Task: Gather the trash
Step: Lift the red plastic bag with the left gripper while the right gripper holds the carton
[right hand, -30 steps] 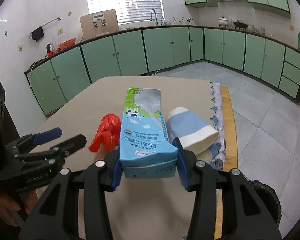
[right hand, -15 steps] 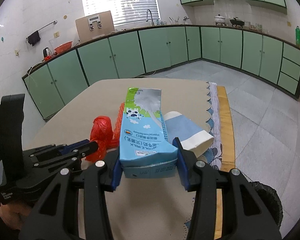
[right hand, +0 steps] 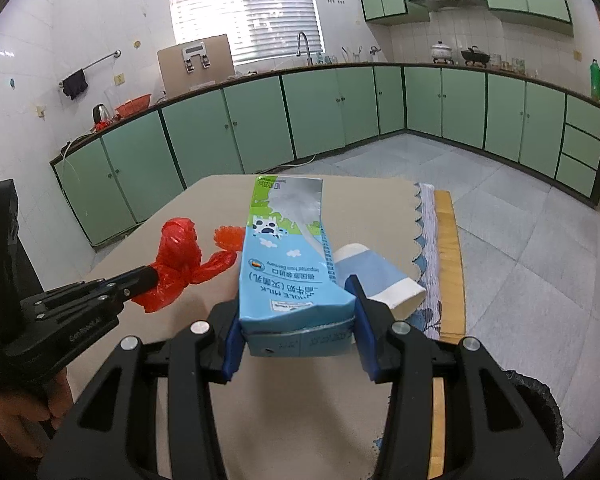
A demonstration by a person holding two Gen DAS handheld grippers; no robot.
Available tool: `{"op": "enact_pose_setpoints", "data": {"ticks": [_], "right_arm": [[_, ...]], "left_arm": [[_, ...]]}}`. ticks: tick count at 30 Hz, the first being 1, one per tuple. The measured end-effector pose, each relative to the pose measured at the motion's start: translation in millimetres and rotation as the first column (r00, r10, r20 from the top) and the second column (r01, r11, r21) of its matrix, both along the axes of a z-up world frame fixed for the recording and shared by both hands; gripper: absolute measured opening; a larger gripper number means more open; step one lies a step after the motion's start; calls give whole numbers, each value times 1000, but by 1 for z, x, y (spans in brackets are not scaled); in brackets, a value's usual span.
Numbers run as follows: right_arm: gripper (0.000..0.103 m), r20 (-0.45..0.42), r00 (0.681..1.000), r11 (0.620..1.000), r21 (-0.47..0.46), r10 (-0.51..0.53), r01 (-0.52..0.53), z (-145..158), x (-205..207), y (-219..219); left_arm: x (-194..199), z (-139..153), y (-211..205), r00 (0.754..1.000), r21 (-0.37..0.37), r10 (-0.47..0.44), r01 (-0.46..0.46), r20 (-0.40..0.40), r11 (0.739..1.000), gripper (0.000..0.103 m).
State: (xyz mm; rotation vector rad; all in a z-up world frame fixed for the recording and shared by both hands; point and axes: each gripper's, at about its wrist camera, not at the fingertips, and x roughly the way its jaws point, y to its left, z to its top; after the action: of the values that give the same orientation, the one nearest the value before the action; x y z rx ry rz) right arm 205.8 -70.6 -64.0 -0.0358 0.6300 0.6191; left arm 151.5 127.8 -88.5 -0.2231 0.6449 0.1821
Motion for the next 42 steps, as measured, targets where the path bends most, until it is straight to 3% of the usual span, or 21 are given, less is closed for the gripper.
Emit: {"op": "enact_pose_setpoints", "data": {"ticks": [11,25,33,42], "right_arm": [[44,38,999,999,26,-20,19,20,-15,-16],[44,86,993,996,32,-85,82,39,-39,-55],[44,98,980,985,39,-174,171,43,-50,-102],[44,89,947,951,26,-308,307,34,-61,-168]], "left_arm": [[-21,35,-15,995,6,-42,42,91,999,3],[-16,47,-51,984,17,-137,136,116,991,3],[-9,51,-91,966,24,-229,228,120,973,3],[4,47,-149,930,22,-351,351,111,936,3]]}}
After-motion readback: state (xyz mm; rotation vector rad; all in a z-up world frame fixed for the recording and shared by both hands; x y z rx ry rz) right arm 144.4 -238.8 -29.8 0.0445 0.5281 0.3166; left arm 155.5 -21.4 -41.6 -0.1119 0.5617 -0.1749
